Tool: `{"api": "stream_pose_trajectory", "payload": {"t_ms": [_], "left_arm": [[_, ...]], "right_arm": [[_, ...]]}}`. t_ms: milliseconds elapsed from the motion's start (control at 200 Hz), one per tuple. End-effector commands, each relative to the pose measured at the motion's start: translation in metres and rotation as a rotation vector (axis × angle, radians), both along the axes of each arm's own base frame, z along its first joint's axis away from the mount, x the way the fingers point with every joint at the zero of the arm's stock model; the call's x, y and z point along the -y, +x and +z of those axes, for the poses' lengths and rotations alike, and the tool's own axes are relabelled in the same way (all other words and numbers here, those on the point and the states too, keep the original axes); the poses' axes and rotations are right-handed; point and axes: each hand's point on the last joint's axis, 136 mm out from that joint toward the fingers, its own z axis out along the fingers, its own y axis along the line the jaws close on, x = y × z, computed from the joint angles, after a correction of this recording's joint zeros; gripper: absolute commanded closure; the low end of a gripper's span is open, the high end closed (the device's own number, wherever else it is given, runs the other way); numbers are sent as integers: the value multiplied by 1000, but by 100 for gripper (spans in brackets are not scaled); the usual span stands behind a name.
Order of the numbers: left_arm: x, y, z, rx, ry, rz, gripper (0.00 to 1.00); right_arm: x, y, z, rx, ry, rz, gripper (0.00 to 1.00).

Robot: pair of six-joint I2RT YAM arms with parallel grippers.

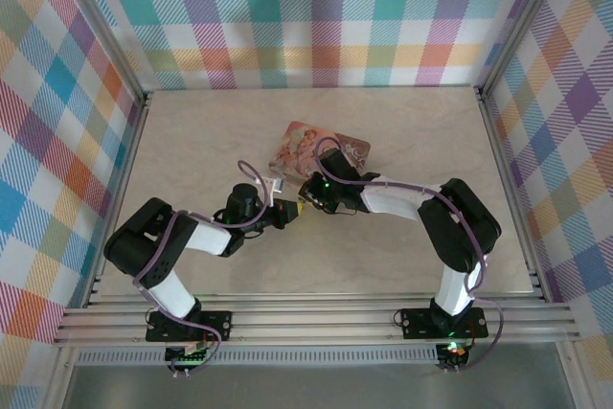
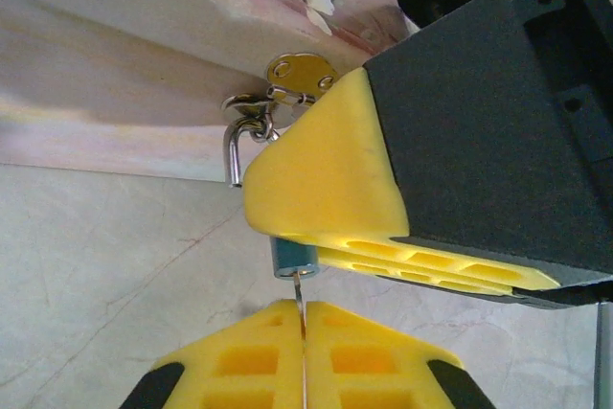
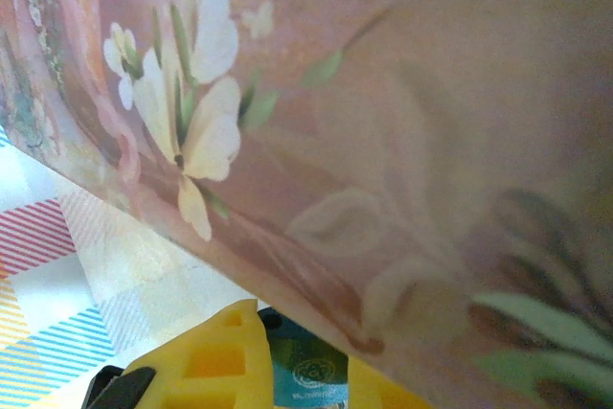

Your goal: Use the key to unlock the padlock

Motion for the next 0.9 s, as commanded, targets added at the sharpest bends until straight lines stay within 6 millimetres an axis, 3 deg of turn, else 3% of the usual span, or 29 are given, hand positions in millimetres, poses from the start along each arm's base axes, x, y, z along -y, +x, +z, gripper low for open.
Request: {"api": "stream_pose_trajectory", "payload": {"t_ms": [0,160,300,360,475,650,765,895], "left_arm": [[8,9,12,50,-39,-14,96],[10,12,12,50,-48,-14,84],[11,12,10,45,-50,-15,82],[11,13,11,47,-55,-15,84],[12,12,9,46,-62,-19,100],[11,10,8,67,-51,-26,100],[13,2,6,141,59,-36,100],[25,-14,8,320,316,-69,100]], "right_arm": [[18,-34,-38,-201,-62,-24,100],[20,-36,-40,-206,-64,-30,100],[20,-36,-40,-207,-61,-31,100],[20,-36,-40,-206,-60,-31,100],[19,-36,-40,-208,-54,-32,100],[19,-37,-40,-212,-46,-31,100],[18,-39,-36,-216,-36,-29,100],[16,-46,-33,-246,-11,-17,100]]}}
